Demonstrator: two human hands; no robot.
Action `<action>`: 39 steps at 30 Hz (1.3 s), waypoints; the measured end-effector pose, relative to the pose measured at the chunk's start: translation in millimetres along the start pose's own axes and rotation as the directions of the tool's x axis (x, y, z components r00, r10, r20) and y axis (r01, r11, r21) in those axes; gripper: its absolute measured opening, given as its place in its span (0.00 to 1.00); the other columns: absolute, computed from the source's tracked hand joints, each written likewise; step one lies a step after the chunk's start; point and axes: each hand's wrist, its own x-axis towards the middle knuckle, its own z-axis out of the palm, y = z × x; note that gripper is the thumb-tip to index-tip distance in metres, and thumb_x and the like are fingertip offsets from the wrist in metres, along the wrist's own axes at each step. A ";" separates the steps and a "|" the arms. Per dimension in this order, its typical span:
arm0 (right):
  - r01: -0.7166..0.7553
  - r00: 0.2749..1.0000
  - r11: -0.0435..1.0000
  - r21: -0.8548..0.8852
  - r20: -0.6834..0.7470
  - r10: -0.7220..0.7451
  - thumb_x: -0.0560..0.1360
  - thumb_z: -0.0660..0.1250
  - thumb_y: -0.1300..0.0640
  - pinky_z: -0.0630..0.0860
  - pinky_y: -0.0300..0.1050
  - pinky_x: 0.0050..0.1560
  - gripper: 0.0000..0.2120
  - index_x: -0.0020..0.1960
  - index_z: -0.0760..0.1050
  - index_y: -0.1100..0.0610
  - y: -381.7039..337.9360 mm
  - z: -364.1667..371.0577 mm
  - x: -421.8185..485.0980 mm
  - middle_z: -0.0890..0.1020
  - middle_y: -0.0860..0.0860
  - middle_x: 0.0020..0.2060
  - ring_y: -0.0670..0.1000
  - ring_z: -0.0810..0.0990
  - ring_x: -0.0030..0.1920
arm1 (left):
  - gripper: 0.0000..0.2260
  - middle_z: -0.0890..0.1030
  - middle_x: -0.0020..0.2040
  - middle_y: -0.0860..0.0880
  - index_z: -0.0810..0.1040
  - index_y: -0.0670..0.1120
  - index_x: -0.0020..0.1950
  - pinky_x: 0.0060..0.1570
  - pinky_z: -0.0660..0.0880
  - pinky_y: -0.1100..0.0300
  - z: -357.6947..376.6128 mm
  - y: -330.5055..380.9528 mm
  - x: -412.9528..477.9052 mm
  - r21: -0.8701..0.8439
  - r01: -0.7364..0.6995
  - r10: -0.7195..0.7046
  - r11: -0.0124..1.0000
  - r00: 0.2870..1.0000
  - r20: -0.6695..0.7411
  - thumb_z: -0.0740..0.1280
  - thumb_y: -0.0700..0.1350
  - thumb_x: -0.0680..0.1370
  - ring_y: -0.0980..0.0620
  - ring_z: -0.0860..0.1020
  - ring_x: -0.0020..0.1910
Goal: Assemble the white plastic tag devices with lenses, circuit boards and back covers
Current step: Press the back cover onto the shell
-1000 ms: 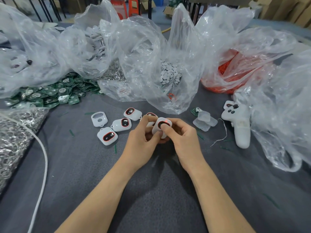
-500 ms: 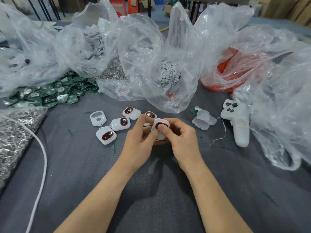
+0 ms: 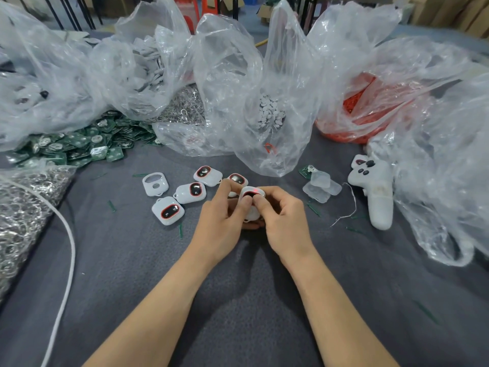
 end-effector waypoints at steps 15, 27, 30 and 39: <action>-0.032 0.992 0.975 0.222 0.130 0.003 0.76 0.62 0.73 0.77 0.32 0.36 0.12 0.54 0.78 0.61 -5.0 -8.2 -3.3 0.83 0.48 0.39 0.40 0.82 0.39 | 0.09 0.83 0.40 0.48 0.75 0.47 0.51 0.38 0.80 0.59 0.7 0.9 1.0 -0.072 0.054 -0.051 0.996 0.998 0.042 0.62 0.34 0.80 0.49 0.84 0.37; 0.105 0.992 0.994 -0.008 0.066 -0.104 0.73 0.64 0.62 0.72 0.57 0.62 0.21 0.62 0.77 0.45 -0.2 6.8 -9.9 0.79 0.49 0.52 0.54 0.76 0.58 | 0.08 0.78 0.34 0.49 0.72 0.49 0.45 0.27 0.72 0.60 6.2 3.7 2.4 -0.127 0.022 -0.027 0.992 0.999 -0.034 0.58 0.39 0.70 0.53 0.74 0.29; 0.023 1.000 0.995 0.096 -0.001 -0.023 0.69 0.61 0.60 0.71 0.64 0.62 0.22 0.59 0.78 0.42 -1.9 17.4 -8.7 0.80 0.50 0.54 0.61 0.75 0.59 | 0.07 0.76 0.35 0.49 0.71 0.47 0.45 0.24 0.68 0.63 8.2 6.0 2.3 -0.174 -0.002 -0.004 0.985 0.999 -0.033 0.58 0.38 0.70 0.54 0.72 0.28; -0.074 0.995 0.900 0.429 -0.022 0.092 0.65 0.61 0.61 0.75 0.33 0.39 0.20 0.53 0.81 0.50 -8.7 42.5 -4.4 0.81 0.57 0.56 0.46 0.81 0.46 | 0.05 0.70 0.32 0.49 0.68 0.47 0.36 0.26 0.64 0.65 10.7 11.0 6.3 -0.361 0.016 -0.050 0.933 0.995 -0.086 0.58 0.36 0.67 0.55 0.68 0.30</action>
